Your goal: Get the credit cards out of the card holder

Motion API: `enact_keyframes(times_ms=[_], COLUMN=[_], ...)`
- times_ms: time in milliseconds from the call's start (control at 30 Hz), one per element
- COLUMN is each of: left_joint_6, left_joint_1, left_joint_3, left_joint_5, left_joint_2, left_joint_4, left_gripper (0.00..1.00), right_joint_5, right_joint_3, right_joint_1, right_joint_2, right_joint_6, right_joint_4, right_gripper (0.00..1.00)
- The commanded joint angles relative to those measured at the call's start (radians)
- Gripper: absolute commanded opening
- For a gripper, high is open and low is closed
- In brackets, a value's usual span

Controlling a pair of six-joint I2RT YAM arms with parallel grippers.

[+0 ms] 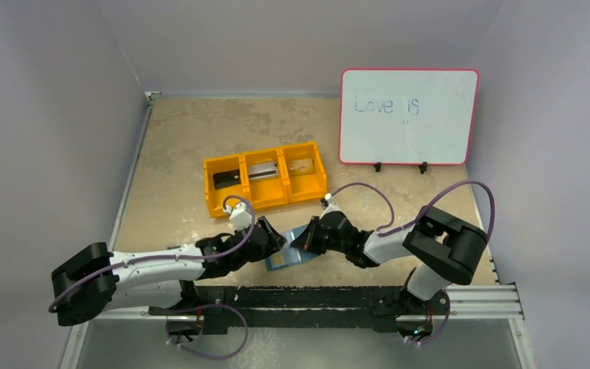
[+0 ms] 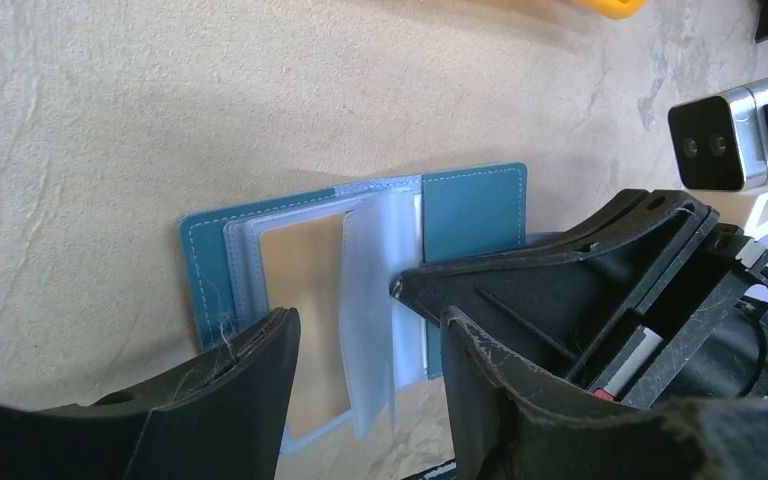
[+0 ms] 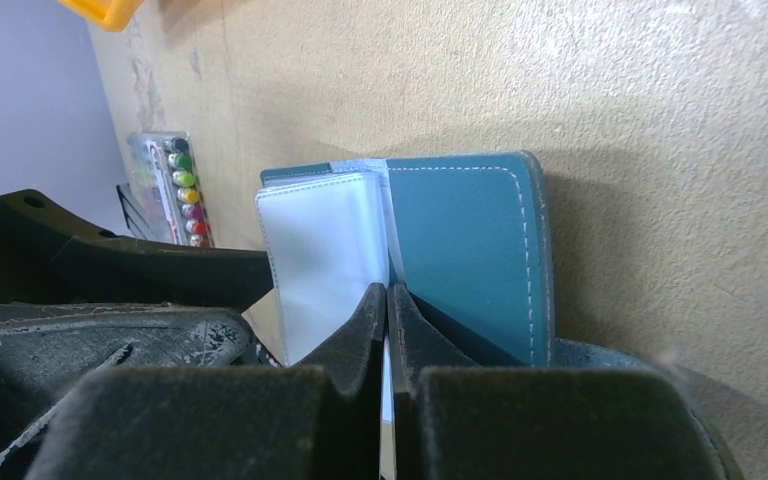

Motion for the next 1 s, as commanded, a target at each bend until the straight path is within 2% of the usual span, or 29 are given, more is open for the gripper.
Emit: enact_keyframes(times_ms=[0, 267, 400, 500, 567, 733, 833, 967], left_joint_6=[-0.031, 0.004, 0.029, 0.053, 0.079, 0.122, 0.138, 0.159], left_joint_1=[-0.008, -0.008, -0.008, -0.008, -0.007, -0.008, -0.007, -0.008], left_joint_3=[-0.021, -0.042, 0.010, 0.034, 0.054, 0.097, 0.122, 0.180], left_joint_5=[-0.008, 0.093, 0.111, 0.109, 0.098, 0.095, 0.126, 0.155], left_joint_2=[-0.034, 0.075, 0.121, 0.115, 0.106, 0.128, 0.182, 0.274], left_joint_4=[-0.012, 0.274, 0.291, 0.306, 0.287, 0.270, 0.318, 0.339], left_gripper=[0.54, 0.55, 0.55, 0.54, 0.54, 0.53, 0.53, 0.52], right_joint_5=[-0.003, -0.007, 0.002, 0.035, 0.137, 0.265, 0.323, 0.411], right_joint_3=[-0.025, -0.034, -0.050, -0.070, -0.087, -0.138, -0.139, -0.113], right_joint_1=[-0.006, -0.008, -0.007, -0.008, -0.008, -0.007, -0.006, -0.007], right_joint_2=[0.012, 0.013, -0.021, -0.096, -0.193, -0.459, -0.597, -0.727], right_joint_6=[0.003, 0.007, 0.001, -0.022, 0.022, 0.077, 0.097, 0.127], right_joint_4=[-0.037, -0.016, -0.004, -0.007, -0.087, -0.283, -0.458, -0.708], right_gripper=[0.00, 0.02, 0.06, 0.15, 0.25, 0.49, 0.54, 0.53])
